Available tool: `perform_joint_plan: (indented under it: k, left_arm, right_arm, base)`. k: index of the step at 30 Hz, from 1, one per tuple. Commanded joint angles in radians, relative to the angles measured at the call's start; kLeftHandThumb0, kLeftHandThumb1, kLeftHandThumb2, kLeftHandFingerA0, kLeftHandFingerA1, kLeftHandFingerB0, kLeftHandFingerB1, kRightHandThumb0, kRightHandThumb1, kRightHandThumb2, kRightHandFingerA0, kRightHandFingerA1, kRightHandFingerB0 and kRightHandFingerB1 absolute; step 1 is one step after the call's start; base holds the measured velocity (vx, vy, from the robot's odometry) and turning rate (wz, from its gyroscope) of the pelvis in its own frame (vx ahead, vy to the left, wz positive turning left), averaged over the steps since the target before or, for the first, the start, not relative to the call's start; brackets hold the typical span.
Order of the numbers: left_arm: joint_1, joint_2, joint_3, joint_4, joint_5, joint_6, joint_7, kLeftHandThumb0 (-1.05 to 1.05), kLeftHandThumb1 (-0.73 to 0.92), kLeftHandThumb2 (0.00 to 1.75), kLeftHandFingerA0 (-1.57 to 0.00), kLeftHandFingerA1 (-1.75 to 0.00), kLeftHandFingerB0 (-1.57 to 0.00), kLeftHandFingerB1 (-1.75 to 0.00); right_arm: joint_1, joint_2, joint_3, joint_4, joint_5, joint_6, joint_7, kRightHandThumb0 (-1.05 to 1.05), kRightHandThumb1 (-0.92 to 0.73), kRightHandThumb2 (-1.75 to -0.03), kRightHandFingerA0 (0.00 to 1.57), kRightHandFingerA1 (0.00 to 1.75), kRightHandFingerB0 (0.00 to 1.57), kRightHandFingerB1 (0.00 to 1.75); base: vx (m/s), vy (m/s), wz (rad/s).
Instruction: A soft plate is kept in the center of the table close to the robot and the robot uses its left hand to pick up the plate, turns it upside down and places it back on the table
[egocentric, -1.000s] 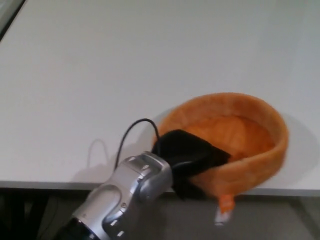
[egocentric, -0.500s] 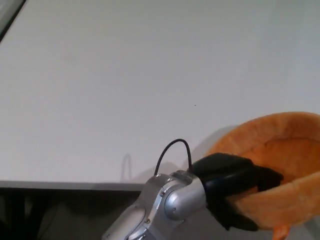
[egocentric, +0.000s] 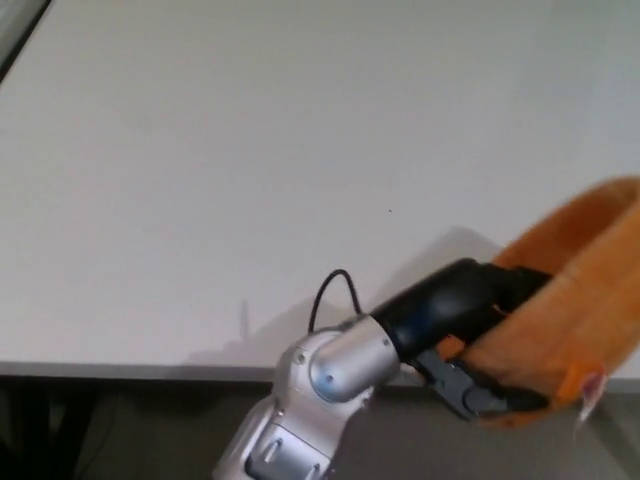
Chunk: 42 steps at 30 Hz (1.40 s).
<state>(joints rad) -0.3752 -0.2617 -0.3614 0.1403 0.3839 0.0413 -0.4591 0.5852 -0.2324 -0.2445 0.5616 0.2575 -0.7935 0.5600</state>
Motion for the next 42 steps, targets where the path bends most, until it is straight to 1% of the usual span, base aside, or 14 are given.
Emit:
perform_joint_plan:
  k: [1,2,12,13,14,21,22,24,25,30,33,35,36,42]
  left_arm:
    - [0.091,-0.406,0.279,-0.016,-0.585,0.288,0.095,-0.33,0.37,0.93,-1.30,-1.50,-1.09,-1.40]
    - [0.088,-0.425,0.301,-0.008,-0.621,0.286,0.108,-0.23,0.43,0.85,-1.01,-1.75,-0.75,-1.75]
    - [0.098,-0.544,0.438,0.033,-0.841,0.226,0.245,-0.19,0.50,0.84,-0.95,-1.75,-0.74,-1.75]
    - [0.099,-0.575,0.470,0.036,-0.879,0.226,0.300,-0.17,0.47,0.82,-0.94,-1.75,-0.72,-1.75]
    - [0.097,-0.599,0.499,0.036,-0.910,0.232,0.357,-0.17,0.46,0.82,-0.94,-1.75,-0.66,-1.75]
    - [0.081,-0.690,0.627,0.040,-1.047,0.147,0.624,-0.17,0.52,0.85,-0.92,-1.75,-0.44,-1.75]
    - [0.080,-0.695,0.661,0.048,-1.081,0.104,0.683,-0.17,0.53,0.82,-0.91,-1.75,-0.40,-1.75]
    - [0.086,-0.701,0.676,0.049,-1.106,0.089,0.711,-0.17,0.55,0.80,-0.91,-1.75,-0.35,-1.75]
    - [0.088,-0.700,0.691,0.055,-1.127,0.078,0.725,-0.17,0.57,0.78,-0.92,-1.75,-0.35,-1.75]
    - [0.097,-0.686,0.750,0.101,-1.207,0.030,0.743,-0.17,0.54,0.77,-0.95,-1.75,-0.36,-1.75]
    - [0.077,-0.680,0.767,0.119,-1.243,0.003,0.784,-0.18,0.56,0.74,-0.94,-1.75,-0.32,-1.60]
    - [0.072,-0.680,0.784,0.135,-1.266,-0.027,0.828,-0.15,0.54,0.81,-0.92,-1.75,-0.35,-1.09]
    - [0.073,-0.679,0.795,0.151,-1.267,-0.052,0.852,-0.21,0.52,0.89,-1.20,-1.54,-0.29,-0.64]
    - [0.077,-0.659,0.823,0.206,-1.279,-0.092,0.955,-0.15,0.61,0.76,-0.90,-1.75,-0.22,-0.47]
  right_arm:
    - [-0.009,-0.009,-0.010,0.027,0.020,-0.029,0.020,-0.70,-0.65,-0.97,0.54,0.55,0.28,0.47]
    - [-0.006,-0.004,-0.008,0.016,0.051,-0.008,0.044,-0.69,-0.64,-0.96,0.54,0.55,0.28,0.46]
    - [0.012,-0.014,-0.009,-0.010,-0.015,-0.032,-0.007,-0.67,-0.65,-0.98,0.51,0.55,0.25,0.46]
    - [0.013,-0.017,-0.012,-0.010,-0.042,-0.054,-0.026,-0.64,-0.81,-0.66,0.61,0.40,0.33,0.32]
    - [0.016,-0.019,-0.013,-0.016,-0.048,-0.056,-0.030,-0.63,-0.66,-0.99,0.51,0.56,0.25,0.47]
    - [-0.013,-0.025,-0.017,0.039,-0.031,-0.059,-0.009,-0.68,-0.67,-0.98,0.53,0.55,0.27,0.47]
    - [-0.005,-0.019,-0.012,0.018,-0.020,-0.044,-0.002,-0.63,-0.80,-0.65,0.61,0.39,0.34,0.32]
    - [0.004,-0.018,-0.011,0.008,-0.017,-0.038,0.000,-0.65,-0.66,-0.97,0.52,0.55,0.27,0.47]
    - [0.011,-0.020,-0.011,-0.004,-0.021,-0.032,-0.005,-0.63,-0.80,-0.65,0.61,0.38,0.34,0.32]
    - [0.017,-0.025,-0.015,-0.029,-0.024,-0.029,-0.009,-0.70,-0.68,-0.98,0.54,0.55,0.27,0.46]
    - [0.004,-0.019,-0.011,-0.029,-0.011,-0.008,-0.004,-0.72,-0.68,-0.97,0.51,0.53,0.26,0.45]
    - [0.010,-0.018,-0.009,-0.046,-0.009,-0.003,-0.003,-0.65,-0.78,-0.65,0.62,0.39,0.35,0.33]
    - [0.011,-0.017,-0.007,-0.044,-0.009,-0.006,-0.002,-0.67,-0.64,-0.98,0.54,0.56,0.27,0.47]
    - [-0.001,-0.019,-0.008,-0.022,-0.012,-0.010,0.001,-0.68,-0.66,-0.96,0.53,0.54,0.27,0.46]
  base:
    - [0.00,0.000,0.00]
    - [0.00,0.000,0.00]
    - [0.00,0.000,0.00]
    - [0.00,0.000,0.00]
    - [0.00,0.000,0.00]
    - [0.00,0.000,0.00]
    - [0.00,0.000,0.00]
    - [0.00,0.000,0.00]
    - [0.00,0.000,0.00]
    - [0.00,0.000,0.00]
    - [0.00,0.000,0.00]
    - [0.00,0.000,0.00]
    - [0.00,0.000,0.00]
    - [0.00,0.000,0.00]
